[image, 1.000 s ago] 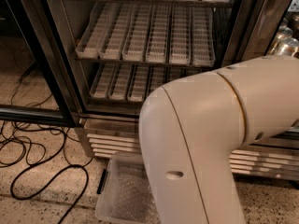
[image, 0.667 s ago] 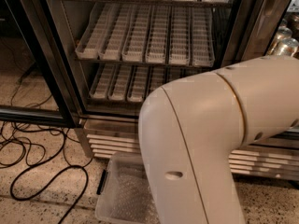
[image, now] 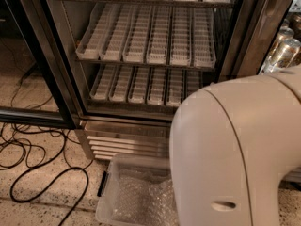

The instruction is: Pick water bottle from bottom shelf of fridge

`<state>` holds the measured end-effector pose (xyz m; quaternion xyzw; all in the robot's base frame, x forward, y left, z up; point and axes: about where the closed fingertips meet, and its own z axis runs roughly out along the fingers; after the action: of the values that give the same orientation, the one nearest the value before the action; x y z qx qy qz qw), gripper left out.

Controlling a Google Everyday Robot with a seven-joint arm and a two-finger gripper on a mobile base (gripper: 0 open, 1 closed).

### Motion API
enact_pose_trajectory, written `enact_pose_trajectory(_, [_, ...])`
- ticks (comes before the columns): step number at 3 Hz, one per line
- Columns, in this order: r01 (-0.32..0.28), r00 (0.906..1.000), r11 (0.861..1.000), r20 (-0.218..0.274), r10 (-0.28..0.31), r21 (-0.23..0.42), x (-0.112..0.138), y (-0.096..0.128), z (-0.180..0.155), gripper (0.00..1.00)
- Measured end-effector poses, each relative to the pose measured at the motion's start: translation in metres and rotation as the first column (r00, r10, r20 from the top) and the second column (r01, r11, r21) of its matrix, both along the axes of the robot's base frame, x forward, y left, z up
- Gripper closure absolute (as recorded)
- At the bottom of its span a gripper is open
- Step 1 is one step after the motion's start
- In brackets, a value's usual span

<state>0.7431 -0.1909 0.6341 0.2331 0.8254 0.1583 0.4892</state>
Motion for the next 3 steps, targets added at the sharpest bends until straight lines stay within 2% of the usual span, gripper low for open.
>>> enact_pose_trajectory(3, [-0.004,0.9997,1.000,-0.024,0.005,0.025,-0.010,0.004,-0.012,1.00])
